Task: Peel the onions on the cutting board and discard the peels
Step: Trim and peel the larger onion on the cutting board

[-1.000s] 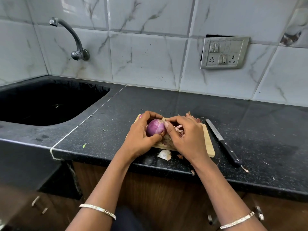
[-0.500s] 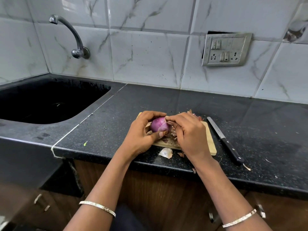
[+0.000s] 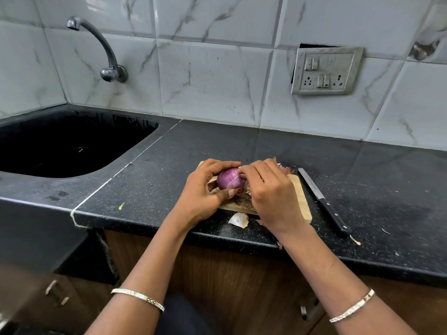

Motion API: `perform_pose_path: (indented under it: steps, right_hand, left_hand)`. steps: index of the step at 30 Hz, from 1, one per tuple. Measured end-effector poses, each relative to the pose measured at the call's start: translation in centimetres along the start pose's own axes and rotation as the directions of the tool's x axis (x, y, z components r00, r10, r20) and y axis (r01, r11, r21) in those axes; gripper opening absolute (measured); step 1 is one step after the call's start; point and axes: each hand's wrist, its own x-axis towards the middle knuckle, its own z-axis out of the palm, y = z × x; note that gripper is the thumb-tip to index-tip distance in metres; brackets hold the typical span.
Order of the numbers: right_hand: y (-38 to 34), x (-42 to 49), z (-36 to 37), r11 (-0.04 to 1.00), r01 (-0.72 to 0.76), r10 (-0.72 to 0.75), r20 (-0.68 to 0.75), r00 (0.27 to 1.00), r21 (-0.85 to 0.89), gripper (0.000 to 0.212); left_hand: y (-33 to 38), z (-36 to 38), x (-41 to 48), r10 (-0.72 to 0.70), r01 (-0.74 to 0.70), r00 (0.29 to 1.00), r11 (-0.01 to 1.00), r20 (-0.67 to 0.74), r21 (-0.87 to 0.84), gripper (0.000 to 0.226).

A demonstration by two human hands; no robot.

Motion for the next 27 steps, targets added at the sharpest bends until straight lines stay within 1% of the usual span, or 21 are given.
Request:
perform_pose_path:
  steps: [4, 6, 12, 17, 21, 27]
  right_hand:
    - [0.8, 0.2, -0.1, 0.988, 0.115, -0.114, 0.022, 0.993, -0.103, 0.012]
    - [1.1, 0.2, -0.1, 0.98, 0.157, -0.154, 0.038, 0.987, -0.122, 0.011]
    - [1.3, 0.1, 0.7, 0.974, 0.163, -0.163, 0.014, 0.986, -0.157, 0.01]
    - [1.2, 0.2, 1.1, 0.996, 0.066, -0.065, 0.006, 0.998, -0.055, 0.014]
    - [1.4, 0.1, 1.3, 0.996, -0.052, 0.051, 0.024, 0.998, 0.066, 0.009]
    - [2.0, -0.1, 1.2, 0.972, -0.181, 0.179, 0.032, 0.983, 0.15, 0.019]
  left_hand:
    - [-0.1, 0.0, 0.1, -0.004, 0.004, 1.0, 1.0, 0.008, 0.017, 0.056]
    - [-0.1, 0.0, 0.1, -0.003, 0.003, 1.0, 1.0, 0.005, 0.029, 0.056]
    - [-0.2, 0.1, 0.1, -0.009, 0.009, 1.0, 1.0, -0.015, 0.017, 0.056]
    - [-0.3, 0.1, 0.1, -0.01, 0.011, 1.0, 1.0, -0.014, 0.01, 0.057]
    - [-0.3, 0.1, 0.0, -0.004, 0.004, 1.0, 1.0, -0.006, 0.0, 0.058]
    - [0.0, 0.0, -0.1, -0.012, 0.012, 1.0, 1.0, 0.014, -0.02, 0.058]
